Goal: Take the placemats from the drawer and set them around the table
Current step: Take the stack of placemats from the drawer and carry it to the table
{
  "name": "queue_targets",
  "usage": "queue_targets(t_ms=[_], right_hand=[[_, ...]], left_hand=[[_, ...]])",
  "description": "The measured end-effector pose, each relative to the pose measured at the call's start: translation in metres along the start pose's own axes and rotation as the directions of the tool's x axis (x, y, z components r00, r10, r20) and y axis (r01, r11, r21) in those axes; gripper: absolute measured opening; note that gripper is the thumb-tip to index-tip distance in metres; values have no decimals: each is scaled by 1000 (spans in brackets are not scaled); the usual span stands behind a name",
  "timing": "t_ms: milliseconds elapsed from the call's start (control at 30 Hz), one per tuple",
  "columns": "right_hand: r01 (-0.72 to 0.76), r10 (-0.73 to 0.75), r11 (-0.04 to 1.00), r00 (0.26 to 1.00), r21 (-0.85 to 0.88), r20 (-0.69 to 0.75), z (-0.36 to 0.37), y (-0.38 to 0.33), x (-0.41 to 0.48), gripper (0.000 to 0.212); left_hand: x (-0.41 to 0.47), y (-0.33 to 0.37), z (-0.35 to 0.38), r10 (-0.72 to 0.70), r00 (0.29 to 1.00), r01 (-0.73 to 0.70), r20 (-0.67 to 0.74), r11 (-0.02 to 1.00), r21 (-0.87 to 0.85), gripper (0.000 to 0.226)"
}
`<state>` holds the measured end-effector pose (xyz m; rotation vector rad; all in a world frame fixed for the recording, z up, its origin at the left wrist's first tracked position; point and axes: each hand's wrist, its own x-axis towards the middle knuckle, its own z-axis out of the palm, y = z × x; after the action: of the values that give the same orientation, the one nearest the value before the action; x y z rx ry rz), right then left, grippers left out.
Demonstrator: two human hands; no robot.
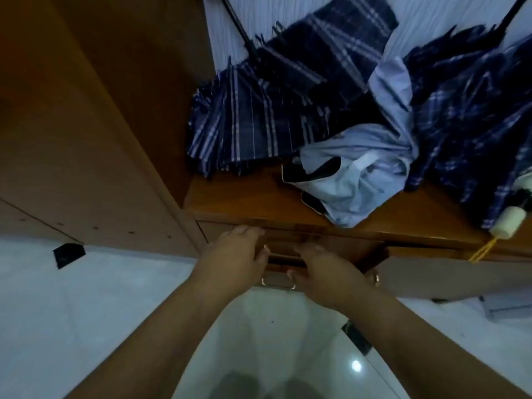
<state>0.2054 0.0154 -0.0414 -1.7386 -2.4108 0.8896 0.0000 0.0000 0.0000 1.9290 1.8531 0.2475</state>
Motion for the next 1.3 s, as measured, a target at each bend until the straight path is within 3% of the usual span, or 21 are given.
queue_targets(t_ms=[167,333,500,600,733,833,933,1033,1300], right_hand=[[3,-4,998,1000,-60,-12,51,20,18,68],[19,-28,997,990,-70,-140,67,19,10,60],[17,-25,990,998,-143,-54,62,3,-18,45],[77,-86,973,996,-220,-32,49,-5,-38,39],[135,-185,974,940,-183,-288,10,-20,-59,30],[131,-173,984,872,-122,-457,-3,-17,-56,35],[24,-90,977,946,-210,-313,3,-9,-52,52],[36,-123,949,957,-313,-263,12,-4,-57,57],[26,-77,977,969,-212,-235,15,-3,-66,52]], left_hand=[[10,-21,51,63,997,-60,-35,995,76,49],[3,-26,72,95,992,-88,-80,992,87,48],[-13,-17,45,140,988,-133,-57,984,115,26],[-25,-15,31,161,985,-149,-58,975,167,29],[-33,-16,22,189,955,-151,-230,973,175,18],[-33,-22,25,163,971,-126,-175,970,207,40],[-39,-23,29,155,978,-123,-142,970,211,44],[-44,-23,30,168,975,-128,-146,960,247,41],[-51,-21,27,99,990,-66,-97,953,296,44]])
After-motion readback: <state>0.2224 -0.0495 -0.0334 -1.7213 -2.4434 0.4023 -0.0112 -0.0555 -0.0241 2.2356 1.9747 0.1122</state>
